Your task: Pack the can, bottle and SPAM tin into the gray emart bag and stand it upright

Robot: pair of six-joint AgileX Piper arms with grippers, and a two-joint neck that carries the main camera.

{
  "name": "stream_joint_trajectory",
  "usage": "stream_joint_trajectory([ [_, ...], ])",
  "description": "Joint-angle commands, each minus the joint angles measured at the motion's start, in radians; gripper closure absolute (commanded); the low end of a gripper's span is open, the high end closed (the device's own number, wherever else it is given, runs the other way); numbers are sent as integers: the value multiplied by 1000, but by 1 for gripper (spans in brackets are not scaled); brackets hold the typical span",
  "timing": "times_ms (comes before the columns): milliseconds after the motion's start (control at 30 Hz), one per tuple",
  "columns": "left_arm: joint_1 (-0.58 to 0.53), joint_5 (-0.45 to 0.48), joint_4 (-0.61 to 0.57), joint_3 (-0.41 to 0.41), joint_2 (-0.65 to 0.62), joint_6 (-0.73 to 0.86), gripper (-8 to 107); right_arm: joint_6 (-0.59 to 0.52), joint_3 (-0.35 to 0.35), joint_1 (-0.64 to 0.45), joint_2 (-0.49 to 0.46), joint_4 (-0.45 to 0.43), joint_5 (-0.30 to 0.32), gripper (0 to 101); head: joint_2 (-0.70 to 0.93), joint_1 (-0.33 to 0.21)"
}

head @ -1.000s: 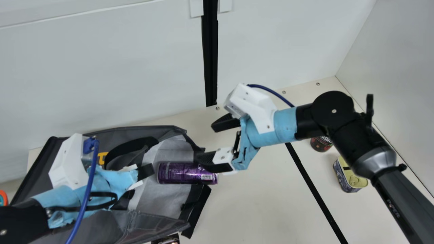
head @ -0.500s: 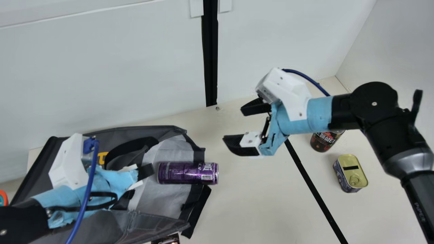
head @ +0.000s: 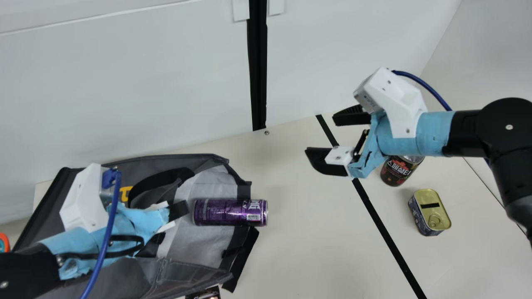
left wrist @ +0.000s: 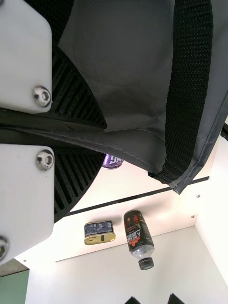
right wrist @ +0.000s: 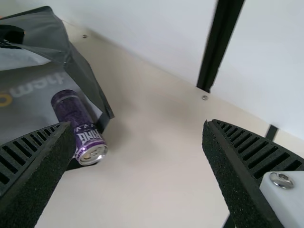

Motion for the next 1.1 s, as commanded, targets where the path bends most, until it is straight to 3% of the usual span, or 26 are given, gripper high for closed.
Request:
stream_joint_trajectory([
  [0,0,0,0,0,0,0,107,-4,-4,-18,-4,-8,-4,6,-1,-23],
  [667,0,0,0,0,0,0,107,-13,-72,-253,-40,-45,29,6,-1,-23],
  [1067,0,0,0,0,0,0,107,45,-120,-367,-74,-125,20,6,-1,-23],
])
